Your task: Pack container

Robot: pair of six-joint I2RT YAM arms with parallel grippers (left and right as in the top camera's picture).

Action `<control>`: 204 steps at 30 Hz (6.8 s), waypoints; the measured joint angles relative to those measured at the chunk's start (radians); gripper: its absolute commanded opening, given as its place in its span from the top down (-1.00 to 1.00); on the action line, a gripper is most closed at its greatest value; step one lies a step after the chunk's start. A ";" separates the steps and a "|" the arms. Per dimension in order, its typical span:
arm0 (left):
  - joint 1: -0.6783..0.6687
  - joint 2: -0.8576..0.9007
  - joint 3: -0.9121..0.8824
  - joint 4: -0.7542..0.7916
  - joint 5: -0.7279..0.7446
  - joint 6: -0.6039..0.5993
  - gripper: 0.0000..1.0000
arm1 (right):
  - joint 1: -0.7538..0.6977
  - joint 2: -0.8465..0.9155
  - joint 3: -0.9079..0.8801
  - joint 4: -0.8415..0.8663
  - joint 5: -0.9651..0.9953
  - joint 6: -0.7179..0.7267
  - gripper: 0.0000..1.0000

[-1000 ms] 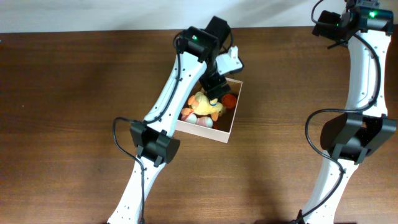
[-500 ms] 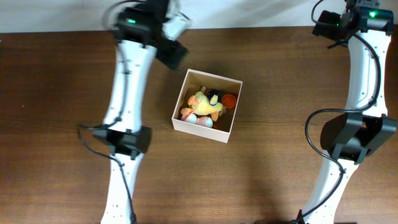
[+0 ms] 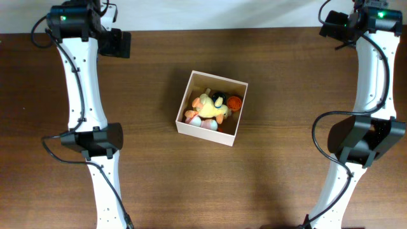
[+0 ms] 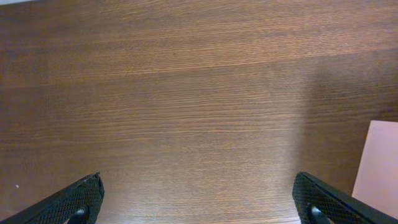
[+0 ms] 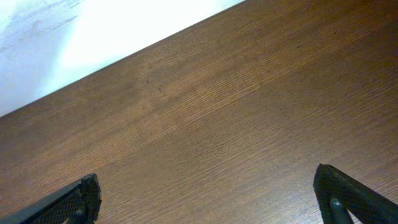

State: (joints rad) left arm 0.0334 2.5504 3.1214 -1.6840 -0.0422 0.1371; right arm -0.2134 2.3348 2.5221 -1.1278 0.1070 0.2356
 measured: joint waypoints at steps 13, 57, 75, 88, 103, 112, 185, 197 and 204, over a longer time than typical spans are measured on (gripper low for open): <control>-0.001 0.000 0.000 0.000 0.000 -0.008 -0.99 | 0.000 0.000 0.000 0.000 0.000 0.000 -0.98; 0.240 -1.372 -1.534 0.860 -0.022 -0.093 -0.99 | 0.000 0.000 0.000 0.000 0.000 0.001 -0.98; 0.171 -2.222 -2.679 1.429 -0.022 -0.094 -0.98 | 0.000 0.000 0.000 0.001 0.000 0.000 -0.97; 0.164 -2.421 -2.927 1.487 -0.014 -0.113 -0.99 | 0.000 0.000 0.000 0.000 0.000 0.001 -0.98; 0.103 -2.534 -3.054 1.490 -0.019 -0.116 -0.98 | 0.000 0.000 0.000 0.000 0.000 0.000 -0.97; 0.103 -2.534 -3.054 1.494 -0.019 -0.116 -0.99 | 0.000 0.000 0.000 0.000 0.000 0.001 -0.98; 0.103 -2.536 -3.056 1.495 -0.019 -0.116 -0.99 | 0.296 -1.632 -1.685 0.790 -0.055 -0.283 -0.97; 0.103 -2.536 -3.056 1.495 -0.019 -0.116 -0.99 | 0.296 -2.089 -2.254 1.009 -0.131 -0.251 -0.97; 0.103 -2.536 -3.056 1.495 -0.019 -0.116 -0.99 | 0.296 -2.217 -2.375 1.029 -0.144 -0.244 -0.97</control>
State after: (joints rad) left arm 0.1368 0.0147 0.0650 -0.1890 -0.0608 0.0212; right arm 0.0830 0.1177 0.1467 -0.0986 -0.0368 -0.0082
